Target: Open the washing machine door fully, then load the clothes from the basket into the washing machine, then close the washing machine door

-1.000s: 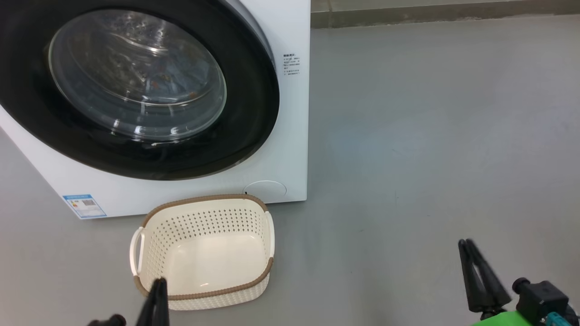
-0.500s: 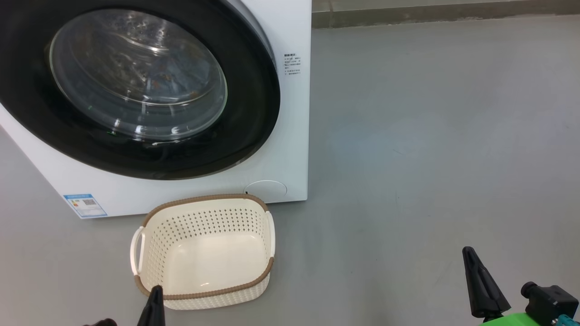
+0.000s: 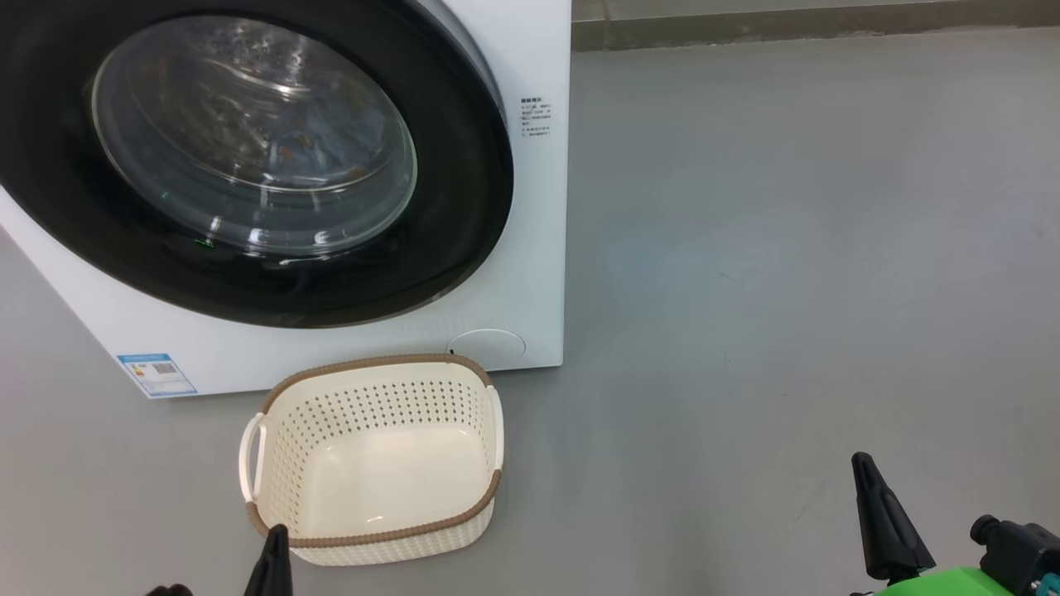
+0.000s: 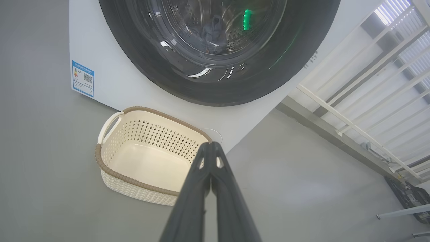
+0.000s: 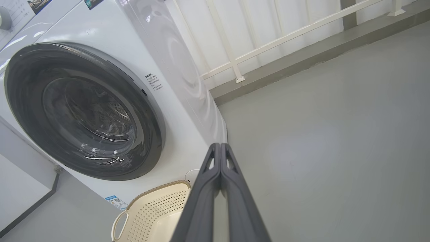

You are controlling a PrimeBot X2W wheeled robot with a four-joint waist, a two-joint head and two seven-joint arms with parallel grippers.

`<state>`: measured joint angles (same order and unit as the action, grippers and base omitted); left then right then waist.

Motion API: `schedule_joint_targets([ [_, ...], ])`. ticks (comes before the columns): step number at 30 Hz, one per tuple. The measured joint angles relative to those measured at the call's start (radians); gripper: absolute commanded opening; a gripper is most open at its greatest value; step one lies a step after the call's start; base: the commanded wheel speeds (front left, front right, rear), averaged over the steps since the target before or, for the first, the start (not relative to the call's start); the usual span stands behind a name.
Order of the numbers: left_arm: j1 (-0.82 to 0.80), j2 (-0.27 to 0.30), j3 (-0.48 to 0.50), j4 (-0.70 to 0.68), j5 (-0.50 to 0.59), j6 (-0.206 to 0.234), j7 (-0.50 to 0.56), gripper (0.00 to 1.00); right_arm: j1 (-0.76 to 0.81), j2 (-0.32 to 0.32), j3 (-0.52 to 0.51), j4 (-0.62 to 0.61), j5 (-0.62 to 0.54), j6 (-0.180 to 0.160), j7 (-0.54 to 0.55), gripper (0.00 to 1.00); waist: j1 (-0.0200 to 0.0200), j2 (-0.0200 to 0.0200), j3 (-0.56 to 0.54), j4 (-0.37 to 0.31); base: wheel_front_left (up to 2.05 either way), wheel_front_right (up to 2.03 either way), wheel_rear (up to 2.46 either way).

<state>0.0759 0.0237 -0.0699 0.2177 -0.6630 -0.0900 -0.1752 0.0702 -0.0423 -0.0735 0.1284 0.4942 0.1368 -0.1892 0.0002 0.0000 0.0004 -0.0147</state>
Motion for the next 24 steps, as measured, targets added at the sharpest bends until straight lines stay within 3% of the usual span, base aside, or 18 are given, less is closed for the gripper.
schedule_joint_targets([
  [24, -0.031, 0.001, 0.035, 0.013, -0.244, -0.004, 0.071, 0.00, -0.031, -0.009, -0.001, 0.035, 0.293, 0.000, 0.066, 0.00, -0.0001, 0.0000, 0.001, 0.004, 0.00, 0.00, 0.00],
])
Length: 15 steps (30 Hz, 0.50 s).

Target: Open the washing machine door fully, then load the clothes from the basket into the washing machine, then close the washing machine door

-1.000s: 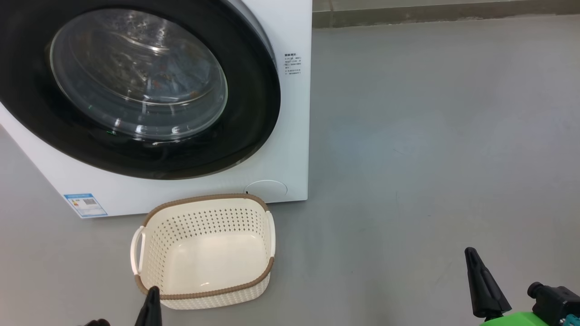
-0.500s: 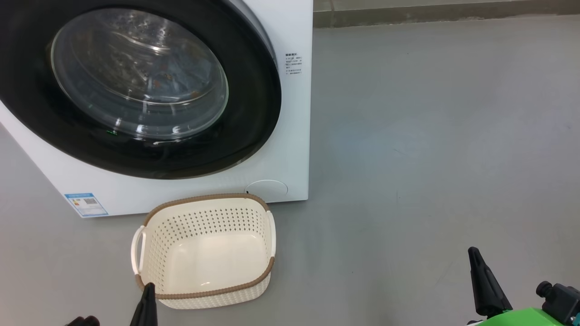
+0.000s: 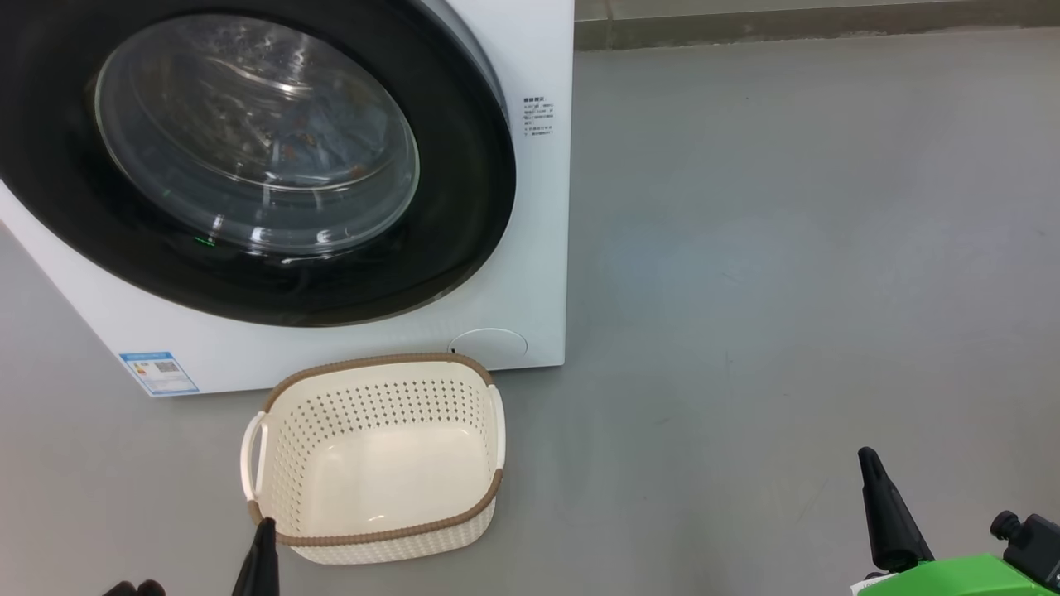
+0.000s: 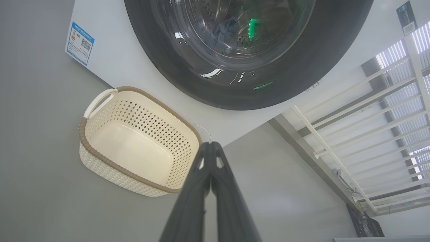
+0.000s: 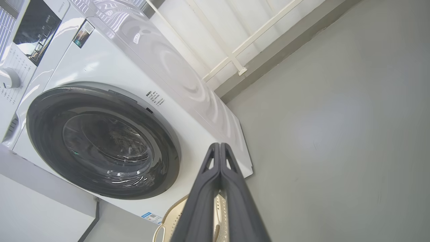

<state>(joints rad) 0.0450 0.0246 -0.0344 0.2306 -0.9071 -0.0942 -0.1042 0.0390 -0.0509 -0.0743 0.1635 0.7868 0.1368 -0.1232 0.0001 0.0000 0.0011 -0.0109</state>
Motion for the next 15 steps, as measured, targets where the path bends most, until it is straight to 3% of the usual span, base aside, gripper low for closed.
schedule_joint_targets([
  [15, -0.017, 0.004, 0.019, 0.006, -0.132, -0.008, 0.039, 0.00, -0.024, -0.002, -0.003, 0.019, 0.162, 0.000, 0.038, 0.00, 0.0000, 0.0000, 0.000, 0.002, 0.00, 0.00, 0.00],
])
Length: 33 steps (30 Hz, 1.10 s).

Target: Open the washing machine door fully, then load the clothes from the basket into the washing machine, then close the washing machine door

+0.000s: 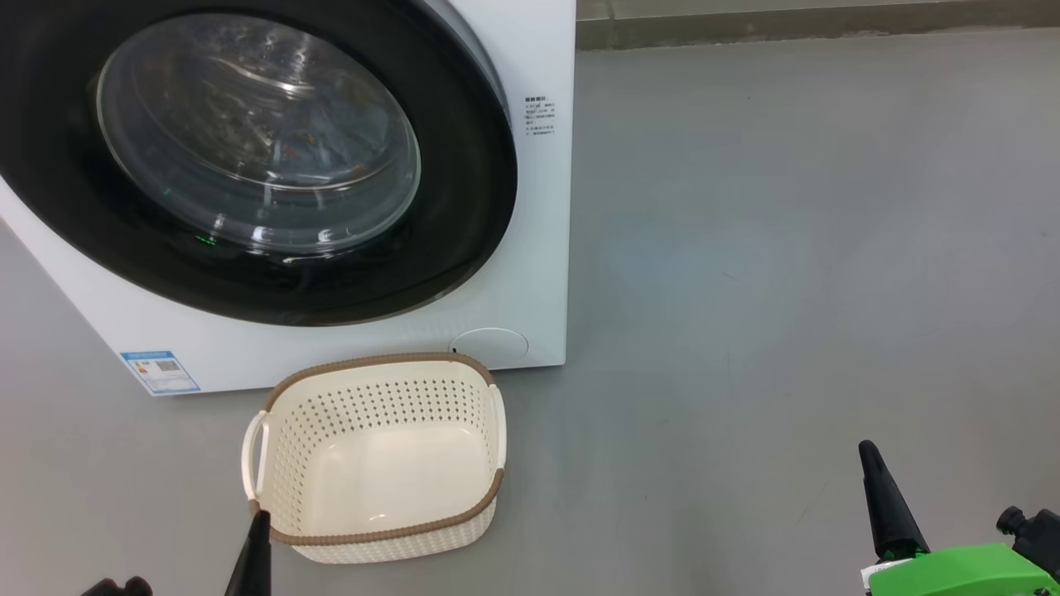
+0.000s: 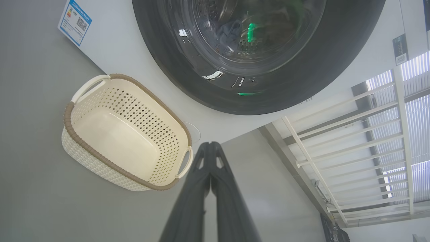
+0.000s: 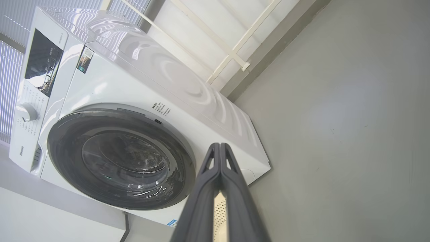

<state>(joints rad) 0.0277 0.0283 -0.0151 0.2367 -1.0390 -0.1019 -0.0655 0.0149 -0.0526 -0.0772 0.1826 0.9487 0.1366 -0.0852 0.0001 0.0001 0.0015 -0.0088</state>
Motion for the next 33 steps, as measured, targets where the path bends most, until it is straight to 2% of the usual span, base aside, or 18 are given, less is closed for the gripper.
schedule_joint_targets([
  [33, -0.056, 0.004, 0.051, 0.014, -0.315, -0.010, 0.096, 0.00, -0.038, -0.006, -0.013, 0.046, 0.378, 0.000, 0.095, 0.00, 0.0000, 0.0000, 0.001, 0.005, 0.00, 0.00, 0.00],
])
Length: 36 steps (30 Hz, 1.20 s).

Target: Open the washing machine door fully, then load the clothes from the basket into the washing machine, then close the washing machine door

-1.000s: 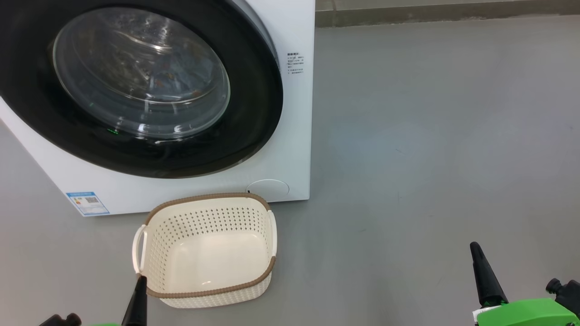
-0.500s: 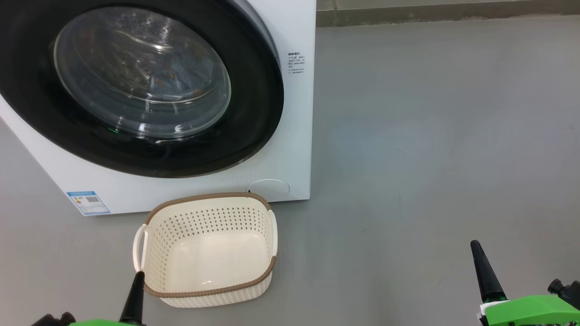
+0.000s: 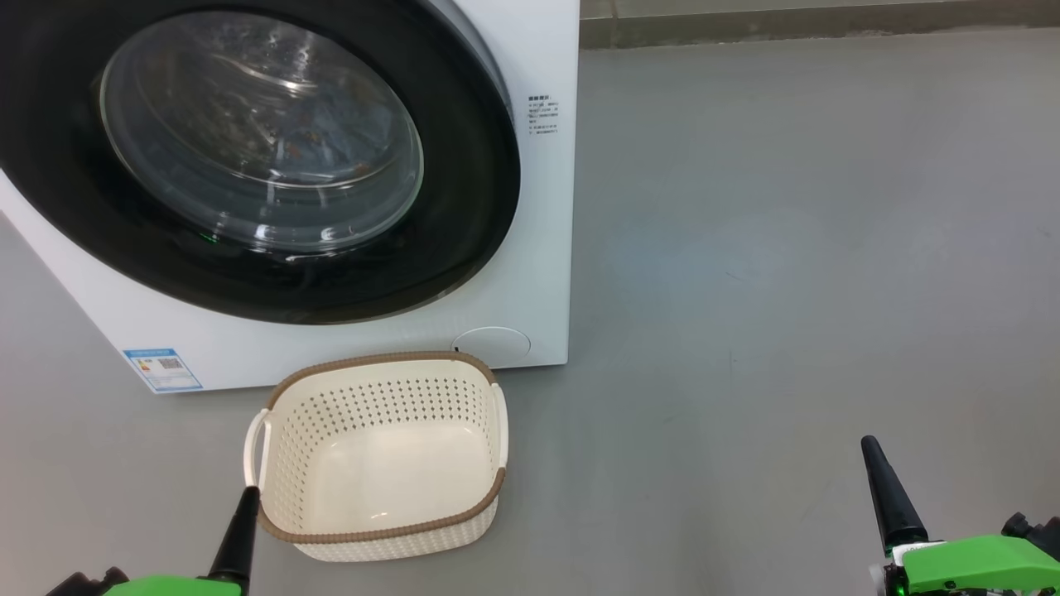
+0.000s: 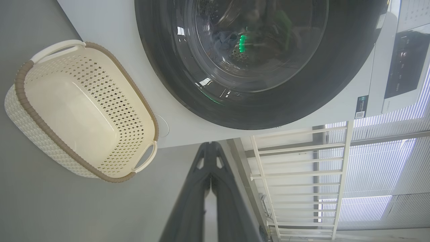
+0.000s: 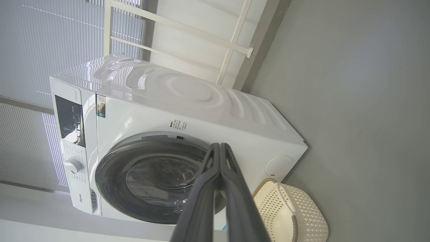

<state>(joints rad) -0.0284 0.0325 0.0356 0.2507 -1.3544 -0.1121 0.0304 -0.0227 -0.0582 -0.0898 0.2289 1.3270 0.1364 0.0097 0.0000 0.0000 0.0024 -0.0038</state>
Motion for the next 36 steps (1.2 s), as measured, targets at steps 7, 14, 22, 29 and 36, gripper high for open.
schedule_joint_targets([
  [7, -0.002, 0.001, 0.010, 0.003, -0.066, -0.004, 0.021, 0.00, -0.010, 0.000, -0.006, 0.012, 0.078, -0.001, 0.021, 0.00, 0.0000, 0.0000, 0.000, 0.001, 0.00, 0.00, 0.00],
  [14, -0.019, 0.001, 0.021, 0.007, -0.132, -0.007, 0.040, 0.00, -0.023, -0.001, -0.011, 0.021, 0.157, -0.007, 0.043, 0.00, 0.0001, 0.0000, 0.000, 0.002, 0.00, 0.00, 0.00],
  [22, -0.024, 0.001, 0.034, 0.010, -0.209, -0.008, 0.064, 0.00, -0.025, -0.001, -0.015, 0.031, 0.250, -0.007, 0.063, 0.00, 0.0000, 0.0000, 0.001, 0.003, 0.00, 0.00, 0.00],
  [29, -0.039, 0.001, 0.039, 0.014, -0.247, -0.009, 0.075, 0.00, -0.044, -0.001, -0.017, 0.039, 0.299, -0.007, 0.077, 0.00, 0.0000, 0.0000, 0.001, 0.004, 0.00, 0.00, 0.00],
  [36, -0.039, 0.001, 0.040, 0.014, -0.247, -0.011, 0.075, 0.00, -0.044, -0.001, -0.020, 0.040, 0.299, -0.007, 0.077, 0.00, 0.0000, 0.0000, 0.001, 0.004, 0.00, 0.00, 0.00],
])
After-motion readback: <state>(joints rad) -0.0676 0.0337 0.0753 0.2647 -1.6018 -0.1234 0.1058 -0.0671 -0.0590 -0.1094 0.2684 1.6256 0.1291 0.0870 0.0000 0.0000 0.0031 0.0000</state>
